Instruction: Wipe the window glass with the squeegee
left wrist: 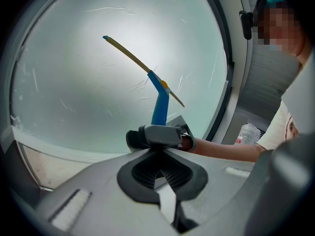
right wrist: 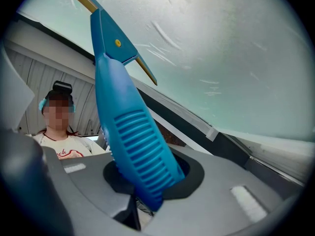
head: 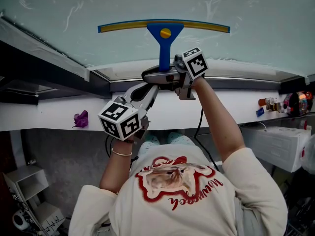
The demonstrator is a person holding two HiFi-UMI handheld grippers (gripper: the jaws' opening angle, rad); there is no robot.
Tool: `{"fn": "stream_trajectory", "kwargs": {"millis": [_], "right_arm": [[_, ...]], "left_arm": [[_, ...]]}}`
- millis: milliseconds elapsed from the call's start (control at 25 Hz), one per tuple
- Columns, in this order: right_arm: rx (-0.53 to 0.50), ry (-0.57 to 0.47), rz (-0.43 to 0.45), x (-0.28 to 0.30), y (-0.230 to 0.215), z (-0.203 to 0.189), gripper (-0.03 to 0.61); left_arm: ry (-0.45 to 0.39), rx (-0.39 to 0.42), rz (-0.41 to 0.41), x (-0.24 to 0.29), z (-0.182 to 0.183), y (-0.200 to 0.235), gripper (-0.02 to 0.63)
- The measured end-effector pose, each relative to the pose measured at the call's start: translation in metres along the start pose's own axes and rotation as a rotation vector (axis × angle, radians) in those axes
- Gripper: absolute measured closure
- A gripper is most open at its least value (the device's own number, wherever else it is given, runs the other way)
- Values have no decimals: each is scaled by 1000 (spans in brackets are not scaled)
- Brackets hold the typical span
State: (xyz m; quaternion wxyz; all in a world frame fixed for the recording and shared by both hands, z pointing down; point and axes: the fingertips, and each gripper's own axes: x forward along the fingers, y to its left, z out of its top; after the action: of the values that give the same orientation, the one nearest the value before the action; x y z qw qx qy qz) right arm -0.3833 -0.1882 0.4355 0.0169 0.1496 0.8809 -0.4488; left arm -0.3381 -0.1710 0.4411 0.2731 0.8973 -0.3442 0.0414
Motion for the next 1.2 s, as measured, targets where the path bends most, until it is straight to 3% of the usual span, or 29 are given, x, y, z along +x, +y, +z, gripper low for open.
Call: {"fn": "stream_trajectory", "kwargs": {"millis": [1200], "right_arm": [[89,-2,-1,-7,-26,-31,488]], "left_arm": [[57,-56,26,7,-38,10,612]]}}
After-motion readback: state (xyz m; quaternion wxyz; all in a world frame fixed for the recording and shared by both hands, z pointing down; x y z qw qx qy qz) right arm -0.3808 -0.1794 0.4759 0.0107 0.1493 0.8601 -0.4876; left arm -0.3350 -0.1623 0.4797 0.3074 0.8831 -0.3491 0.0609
